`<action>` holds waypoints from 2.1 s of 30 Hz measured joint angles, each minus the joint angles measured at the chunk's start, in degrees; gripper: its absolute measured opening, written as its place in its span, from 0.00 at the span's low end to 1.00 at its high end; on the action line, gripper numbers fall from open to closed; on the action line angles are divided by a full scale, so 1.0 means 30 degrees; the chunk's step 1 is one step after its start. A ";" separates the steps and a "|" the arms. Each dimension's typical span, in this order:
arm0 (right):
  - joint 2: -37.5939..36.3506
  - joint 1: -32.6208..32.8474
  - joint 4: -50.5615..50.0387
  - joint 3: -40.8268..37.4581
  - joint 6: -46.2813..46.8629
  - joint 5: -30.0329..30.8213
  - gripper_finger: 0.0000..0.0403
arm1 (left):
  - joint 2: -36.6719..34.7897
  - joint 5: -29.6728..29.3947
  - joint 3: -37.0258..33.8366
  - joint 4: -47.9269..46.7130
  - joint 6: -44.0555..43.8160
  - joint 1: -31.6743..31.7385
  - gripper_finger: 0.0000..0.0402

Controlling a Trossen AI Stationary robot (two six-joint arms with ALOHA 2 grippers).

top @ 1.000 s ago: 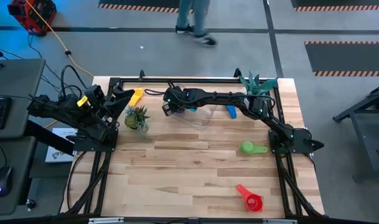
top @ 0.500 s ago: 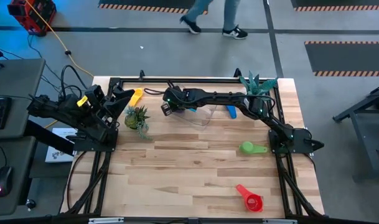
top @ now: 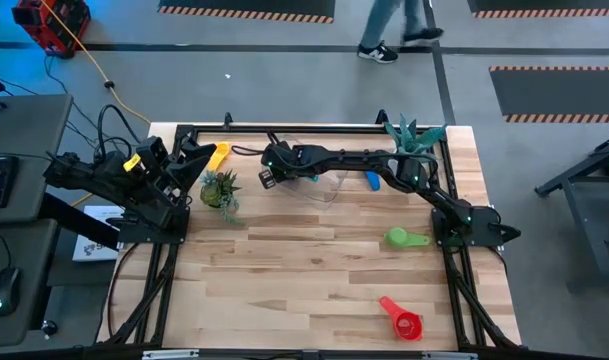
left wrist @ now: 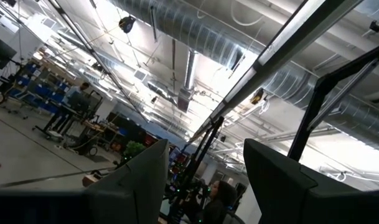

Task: Nest measuring cups in basket
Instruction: Remove the light blue measuring cup from the top of the orange measuring cup in the transparent bin

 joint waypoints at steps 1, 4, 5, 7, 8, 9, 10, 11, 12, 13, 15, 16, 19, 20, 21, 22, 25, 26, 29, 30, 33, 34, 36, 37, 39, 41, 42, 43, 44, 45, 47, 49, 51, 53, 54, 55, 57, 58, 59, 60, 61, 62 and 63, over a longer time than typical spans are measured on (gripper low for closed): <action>0.0000 -0.0001 -0.0013 0.0000 -0.0023 -0.0069 0.25 | 0.0000 0.0000 0.0000 0.0000 0.0000 -0.0007 0.50; 0.0000 -0.0007 -0.0095 0.0000 -0.0035 -0.0110 0.24 | 0.0000 0.0008 0.0000 0.0000 0.0000 -0.0002 0.50; 0.0000 -0.0007 -0.0098 0.0000 -0.0035 -0.0112 0.24 | 0.0000 0.0010 0.0000 0.0000 0.0002 -0.0007 0.50; 0.0000 -0.0007 -0.0098 0.0000 -0.0035 -0.0045 0.24 | 0.0000 0.0015 0.0000 0.0007 0.0000 0.0001 0.50; 0.0000 -0.0017 -0.0095 0.0000 -0.0040 -0.0030 0.24 | 0.0000 0.0022 0.0000 0.0007 0.0007 -0.0007 0.50; 0.0000 -0.0022 -0.0095 0.0000 -0.0042 -0.0030 0.24 | 0.0000 0.0028 0.0000 0.0007 0.0000 -0.0004 0.50; 0.0000 -0.0029 -0.0102 0.0000 -0.0042 -0.0038 0.24 | 0.0000 0.0029 0.0000 0.0007 0.0000 -0.0007 0.50; 0.0000 -0.0036 -0.0095 0.0000 -0.0042 -0.0067 0.24 | 0.0000 0.0029 0.0000 0.0007 0.0001 -0.0005 0.50; 0.0000 -0.0036 -0.0095 0.0000 -0.0054 -0.0105 0.24 | 0.0000 0.0029 0.0000 0.0007 0.0000 -0.0003 0.50; 0.0000 -0.0036 -0.0087 0.0000 -0.0192 -0.0123 0.24 | 0.0000 0.0029 0.0000 0.0007 0.0000 -0.0003 0.50; 0.0000 -0.0036 -0.0087 0.0000 -0.0562 -0.0277 0.24 | 0.0000 0.0029 0.0000 0.0007 0.0000 -0.0007 0.50; 0.0000 -0.0036 -0.0084 0.0000 -0.0650 -0.0351 0.24 | 0.0000 0.0029 0.0000 0.0007 0.0000 -0.0002 0.50; 0.0000 -0.0106 -0.0161 0.0100 -0.0671 -0.0396 0.24 | 0.0000 0.0029 0.0000 0.0007 0.0000 -0.0004 0.50; 0.0000 -0.0131 -0.0225 0.0221 -0.0683 -0.0402 0.24 | 0.0000 0.0029 0.0000 0.0007 0.0005 -0.0004 0.50; -0.0006 -0.0138 -0.0220 0.0337 -0.0683 -0.0395 0.25 | 0.0000 0.0029 0.0000 0.0011 0.0000 -0.0007 0.50; -0.0012 -0.0169 -0.0226 0.0475 -0.0688 -0.0375 0.25 | 0.0000 0.0029 0.0000 0.0015 0.0000 -0.0004 0.50; -0.0015 -0.0301 -0.0612 0.1020 -0.1128 -0.0271 0.25 | 0.0000 0.0029 0.0000 0.0015 0.0000 -0.0004 0.50; -0.0018 -0.0338 -0.0628 0.1166 -0.1208 -0.0242 0.25 | 0.0000 0.0029 0.0000 0.0015 0.0000 -0.0003 0.50; -0.0036 -0.0428 -0.1116 0.1409 -0.1193 -0.0256 0.25 | 0.0000 0.0029 0.0000 0.0015 0.0000 -0.0005 0.50; -0.0036 -0.0443 -0.1273 0.1440 -0.1206 -0.0256 0.25 | 0.0000 0.0029 0.0000 0.0015 0.0000 0.0001 0.50; -0.0036 -0.0434 -0.1751 0.1457 -0.1448 -0.0362 0.25 | 0.0000 0.0029 0.0000 0.0015 0.0000 -0.0003 0.50; -0.0038 -0.0402 -0.1926 0.1457 -0.1549 -0.0492 0.25 | 0.0000 0.0029 0.0000 0.0015 0.0000 -0.0007 0.50; -0.0036 -0.0335 -0.2088 0.1457 -0.1658 -0.0575 0.25 | 0.0000 0.0029 0.0000 0.0015 0.0000 -0.0002 0.50; -0.0036 -0.0290 -0.2098 0.1457 -0.1704 -0.0577 0.25 | 0.0000 0.0030 0.0000 0.0015 0.0000 0.0000 0.50; -0.0036 -0.0248 -0.2116 0.1457 -0.2022 -0.0577 0.25 | 0.0000 0.0029 0.0000 0.0015 0.0000 0.0001 0.50; -0.0036 -0.0248 -0.2114 0.1457 -0.2229 -0.0583 0.25 | 0.0000 0.0035 0.0000 0.0015 0.0000 -0.0002 0.50; -0.0036 -0.0248 -0.2113 0.1457 -0.2341 -0.0584 0.25 | 0.0000 0.0031 0.0000 0.0015 -0.0002 -0.0001 0.50; -0.0036 -0.0248 -0.2113 0.1457 -0.2445 -0.0584 0.25 | 0.0000 0.0033 0.0000 0.0015 0.0000 0.0001 0.50; -0.0036 -0.0248 -0.2115 0.1457 -0.2553 -0.0586 0.25 | 0.0000 0.0034 0.0000 0.0015 -0.0003 -0.0004 0.50; -0.0036 -0.0248 -0.2120 0.1457 -0.2648 -0.0591 0.25 | 0.0000 0.0035 0.0000 0.0015 -0.0005 -0.0001 0.50; -0.0037 -0.0248 -0.2113 0.1457 -0.2807 -0.0584 0.25 | 0.0000 0.0029 0.0000 0.0015 0.0000 -0.0003 0.50; -0.0036 -0.0250 -0.2120 0.1457 -0.2847 -0.0591 0.25 | 0.0000 0.0029 0.0000 0.0015 0.0000 0.0001 0.50; -0.0036 -0.0252 -0.2113 0.1457 -0.2733 -0.0591 0.25 | 0.0000 0.0029 0.0000 0.0015 0.0000 -0.0005 0.50; -0.0036 -0.0255 -0.2122 0.1457 -0.2568 -0.0582 0.24 | 0.0000 0.0029 0.0000 0.0015 0.0000 -0.0007 0.50; -0.0036 -0.0255 -0.2127 0.1457 -0.2538 -0.0577 0.24 | 0.0000 0.0029 0.0000 0.0010 0.0000 -0.0007 0.50; -0.0036 -0.0248 -0.2120 0.1457 -0.2511 -0.0577 0.24 | 0.0000 0.0033 0.0000 0.0007 0.0000 0.0001 0.50; -0.0040 -0.0255 -0.2127 0.1457 -0.2441 -0.0591 0.22 | 0.0000 0.0029 0.0000 0.0007 0.0000 -0.0007 0.50; -0.0036 -0.0255 -0.2183 0.1457 -0.2288 -0.0602 0.21 | 0.0000 0.0029 0.0000 0.0010 0.0000 -0.0007 0.50; -0.0036 -0.0255 -0.2288 0.1457 -0.2086 -0.0626 0.20 | 0.0000 0.0029 0.0000 0.0007 0.0000 -0.0007 0.50; -0.0036 -0.0262 -0.2330 0.1457 -0.2018 -0.0807 0.19 | 0.0000 0.0029 0.0000 0.0007 0.0000 0.0000 0.50; -0.0038 -0.0270 -0.2308 0.1457 -0.2007 -0.1075 0.18 | 0.0000 0.0029 0.0000 0.0007 -0.0003 -0.0004 0.50; -0.0036 -0.0270 -0.2251 0.1421 -0.2009 -0.1287 0.17 | 0.0000 0.0029 0.0000 0.0007 0.0000 -0.0002 0.50; -0.0040 -0.0270 -0.2216 0.1367 -0.2001 -0.1499 0.17 | 0.0000 0.0029 0.0000 0.0007 0.0000 -0.0007 0.50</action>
